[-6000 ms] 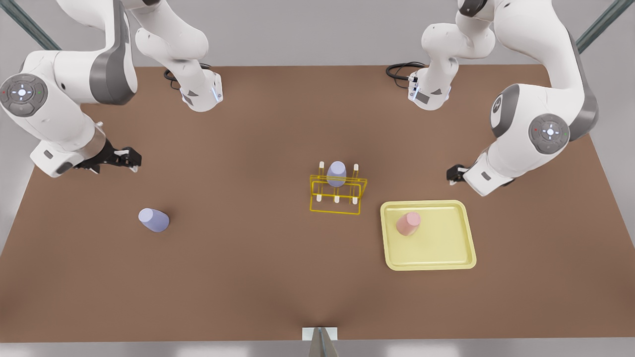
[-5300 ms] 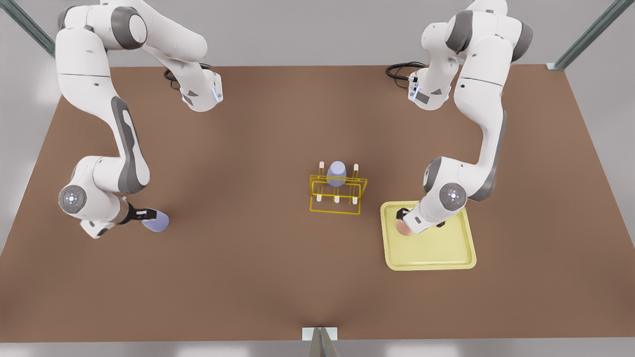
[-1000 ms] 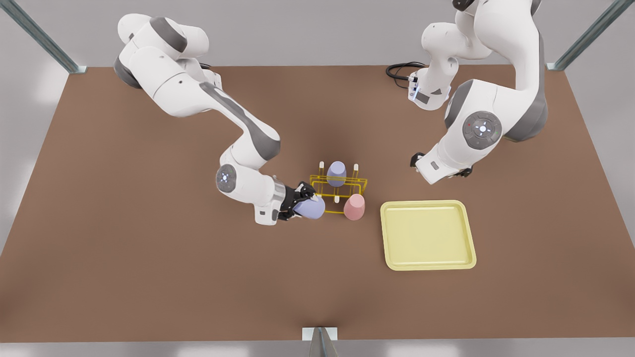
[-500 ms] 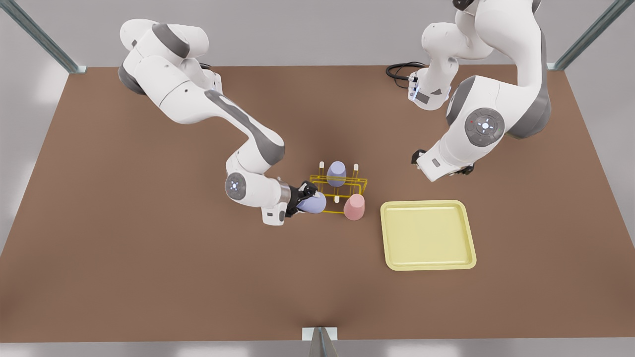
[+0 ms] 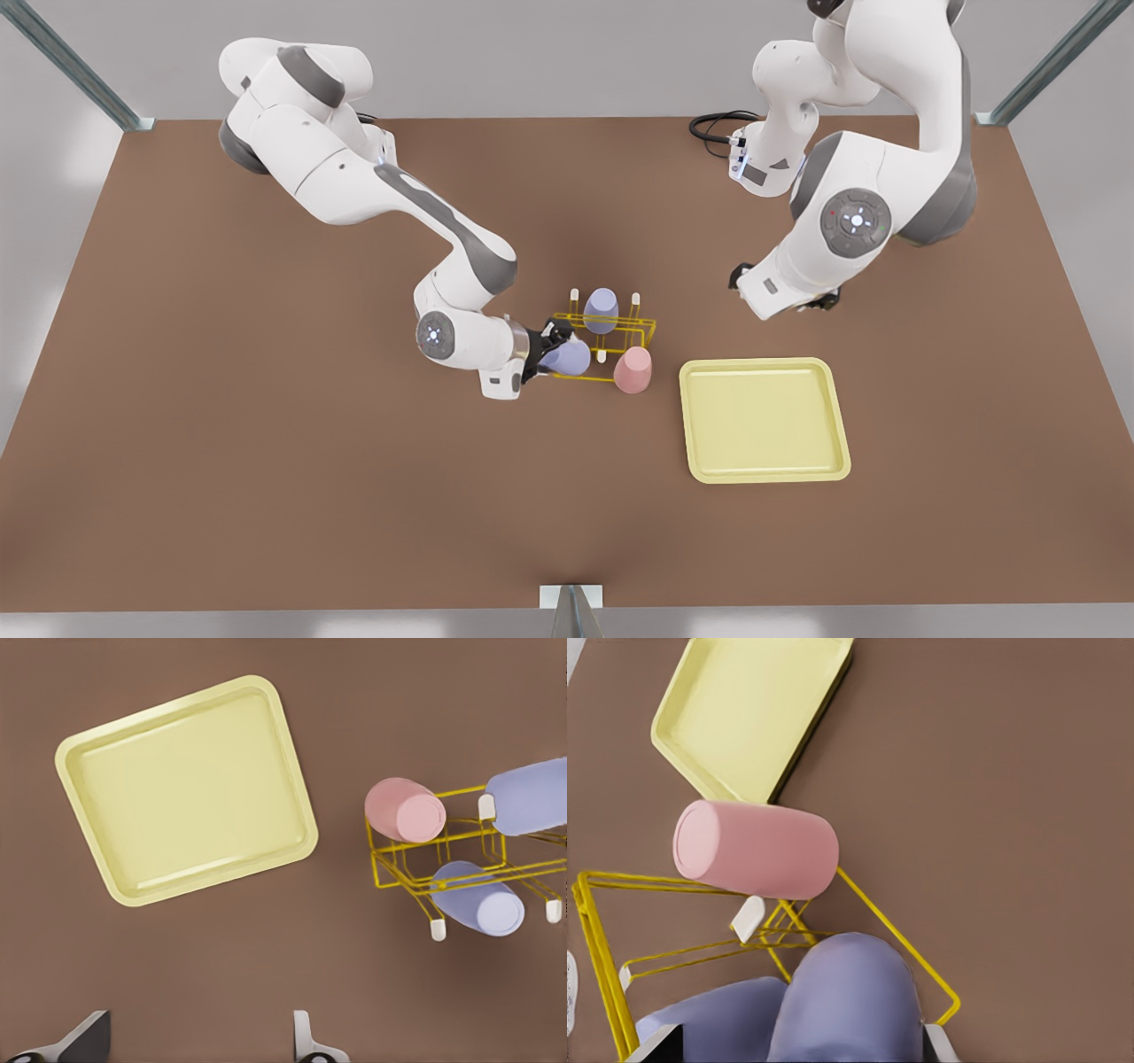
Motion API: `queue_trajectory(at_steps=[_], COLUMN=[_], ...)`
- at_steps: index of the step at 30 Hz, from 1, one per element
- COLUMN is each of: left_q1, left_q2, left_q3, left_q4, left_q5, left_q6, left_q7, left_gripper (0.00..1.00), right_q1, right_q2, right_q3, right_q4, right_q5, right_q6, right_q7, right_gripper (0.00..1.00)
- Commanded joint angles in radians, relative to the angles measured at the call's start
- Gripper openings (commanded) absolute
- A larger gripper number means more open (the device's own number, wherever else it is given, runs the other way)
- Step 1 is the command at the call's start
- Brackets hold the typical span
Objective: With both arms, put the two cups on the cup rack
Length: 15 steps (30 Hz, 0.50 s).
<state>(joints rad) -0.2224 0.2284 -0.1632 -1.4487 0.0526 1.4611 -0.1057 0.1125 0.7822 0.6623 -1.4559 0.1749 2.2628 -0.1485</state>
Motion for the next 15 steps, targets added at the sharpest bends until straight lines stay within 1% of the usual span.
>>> queue_trajectory(at_steps=[1, 4, 6, 7, 8, 9, 10, 11, 12, 13, 14, 15], left_q1=[0.0, 0.002, 0.002, 0.002, 0.003, 0.005, 0.006, 0.009, 0.006, 0.011, 0.012, 0.012], left_q2=[-0.001, 0.0, 0.002, 0.002, 0.0, 0.0, -0.003, -0.001, 0.003, 0.003, 0.003, 0.003], left_q3=[-0.003, -0.003, -0.003, -0.003, -0.001, -0.001, -0.001, -0.001, 0.001, 0.002, 0.002, 0.002], left_q4=[0.002, 0.007, 0.007, 0.007, 0.007, 0.007, 0.007, 0.007, 0.007, 0.007, 0.007, 0.007], left_q5=[0.003, 0.003, 0.003, 0.003, 0.001, 0.0, 0.0, -0.002, -0.005, -0.017, -0.016, -0.014], left_q6=[-0.015, -0.019, -0.019, -0.019, -0.018, -0.018, -0.039, -0.062, -0.07, -0.076, -0.076, -0.076], left_q7=[-0.029, -0.031, -0.031, -0.029, -0.025, -0.023, -0.023, -0.023, -0.025, -0.025, -0.025, -0.025], left_gripper=[1.0, 1.0, 1.0, 1.0, 1.0, 1.0, 1.0, 1.0, 1.0, 1.0, 1.0, 1.0], right_q1=[0.003, 0.021, 0.019, 0.019, 0.075, 0.061, 0.036, 0.016, -0.033, -0.099, -0.151, -0.152], right_q2=[0.002, 0.003, -0.006, -0.047, -0.126, -0.121, -0.126, -0.153, -0.256, -0.345, -0.403, -0.53], right_q3=[0.0, 0.0, -0.013, -0.084, -0.26, -0.285, -0.36, -0.389, -0.382, -0.388, -0.38, -0.378], right_q4=[0.012, 0.078, 0.138, 0.178, 0.177, 0.184, 0.259, 0.299, 0.301, 0.307, 0.298, 0.186], right_q5=[0.0, 0.014, 0.014, -0.008, -0.337, -0.551, -0.578, -0.58, -0.56, -0.433, -0.388, -0.384], right_q6=[-0.034, -0.084, -0.169, -0.314, -0.586, -0.73, -0.805, -0.847, -0.861, -0.893, -0.913, -0.914], right_q7=[0.003, 0.009, 0.018, 0.081, 0.3, 0.405, 0.337, 0.308, 0.285, 0.199, 0.196, 0.194], right_gripper=[1.0, 1.0, 1.0, 1.0, 1.0, 1.0, 1.0, 1.0, 1.0, 1.0, 1.0, 1.0])
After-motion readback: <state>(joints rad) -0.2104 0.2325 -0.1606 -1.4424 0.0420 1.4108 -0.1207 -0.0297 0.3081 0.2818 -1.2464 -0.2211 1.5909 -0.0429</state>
